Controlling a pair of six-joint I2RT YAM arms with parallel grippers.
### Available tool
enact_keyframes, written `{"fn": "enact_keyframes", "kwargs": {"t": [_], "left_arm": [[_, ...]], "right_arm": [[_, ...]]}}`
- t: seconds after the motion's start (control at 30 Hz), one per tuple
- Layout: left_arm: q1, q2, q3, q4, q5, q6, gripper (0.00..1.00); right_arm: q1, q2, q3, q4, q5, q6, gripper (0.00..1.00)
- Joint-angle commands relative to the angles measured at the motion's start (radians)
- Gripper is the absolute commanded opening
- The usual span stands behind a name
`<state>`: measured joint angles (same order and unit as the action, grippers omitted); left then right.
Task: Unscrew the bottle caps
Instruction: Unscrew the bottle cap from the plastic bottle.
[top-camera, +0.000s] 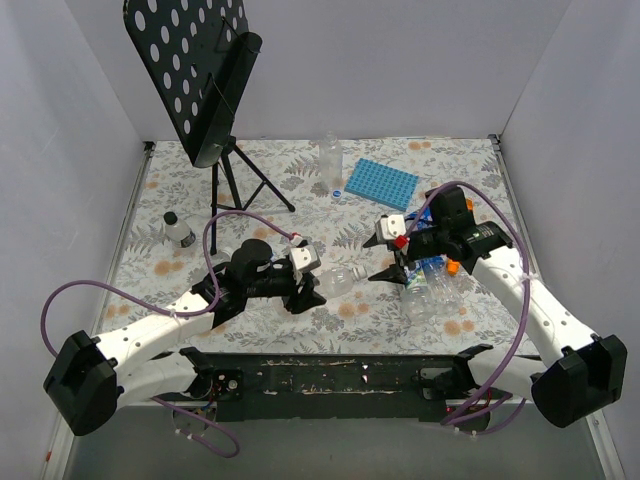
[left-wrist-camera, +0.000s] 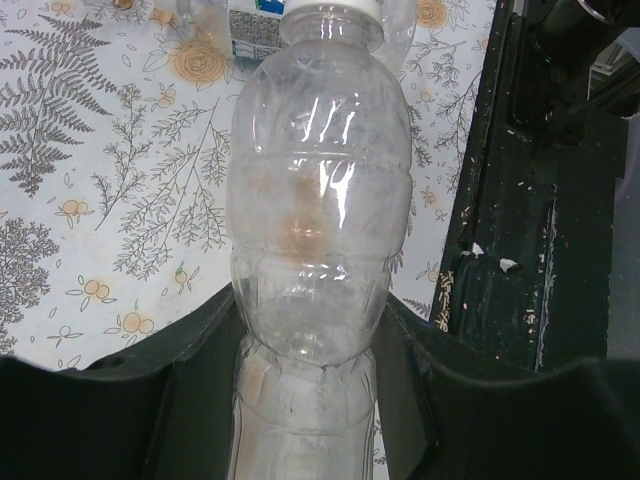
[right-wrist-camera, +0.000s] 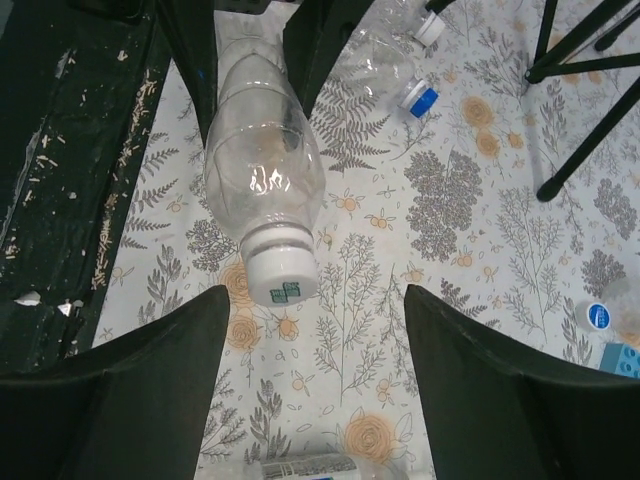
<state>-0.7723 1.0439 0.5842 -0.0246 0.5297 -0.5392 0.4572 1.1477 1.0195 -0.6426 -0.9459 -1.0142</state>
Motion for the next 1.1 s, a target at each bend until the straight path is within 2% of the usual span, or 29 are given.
{"fn": "enact_keyframes", "kwargs": {"t": [0.0,0.1,0.23,0.27,0.3,0.4,0.43,0.47,0.6,0.73,1.07], "left_arm": [[0.001,0.001,0.023,0.002,-0.022,0.008,0.03],[0.001,0.005,0.025,-0.001,-0.031,0.008,0.03],[0.001,0.018,0.028,-0.009,-0.053,0.012,0.03],[0.001,0.018,0.029,-0.008,-0.056,0.012,0.03],[0.001,0.018,0.029,-0.009,-0.059,0.012,0.03],[0.001,0.019,0.028,-0.008,-0.066,0.012,0.03],[0.001,0.019,0.029,-0.008,-0.066,0.012,0.03],[0.001,0.022,0.028,-0.009,-0.066,0.012,0.03],[0.001,0.027,0.031,-0.011,-0.063,0.01,0.03],[0.001,0.03,0.031,-0.009,-0.063,0.01,0.03],[0.001,0.028,0.029,-0.011,-0.065,0.01,0.03]], "right_arm": [[-0.051,-0.034,-0.016,0.052,-0.08,0.123,0.79],[-0.097,-0.046,-0.03,0.061,-0.105,0.184,0.79],[-0.176,-0.069,-0.071,0.133,-0.23,0.328,0.79],[-0.187,-0.072,-0.084,0.17,-0.261,0.414,0.79],[-0.195,-0.078,-0.122,0.307,-0.287,0.566,0.77],[-0.195,-0.085,-0.221,0.596,-0.22,1.032,0.71],[-0.195,-0.08,-0.254,0.663,-0.208,1.134,0.7],[-0.187,-0.071,-0.256,0.66,-0.182,1.217,0.7],[-0.138,-0.02,-0.223,0.58,-0.162,1.267,0.7],[-0.107,0.02,-0.242,0.633,-0.131,1.35,0.69],[-0.084,0.093,-0.257,0.615,-0.096,1.359,0.68]]}}
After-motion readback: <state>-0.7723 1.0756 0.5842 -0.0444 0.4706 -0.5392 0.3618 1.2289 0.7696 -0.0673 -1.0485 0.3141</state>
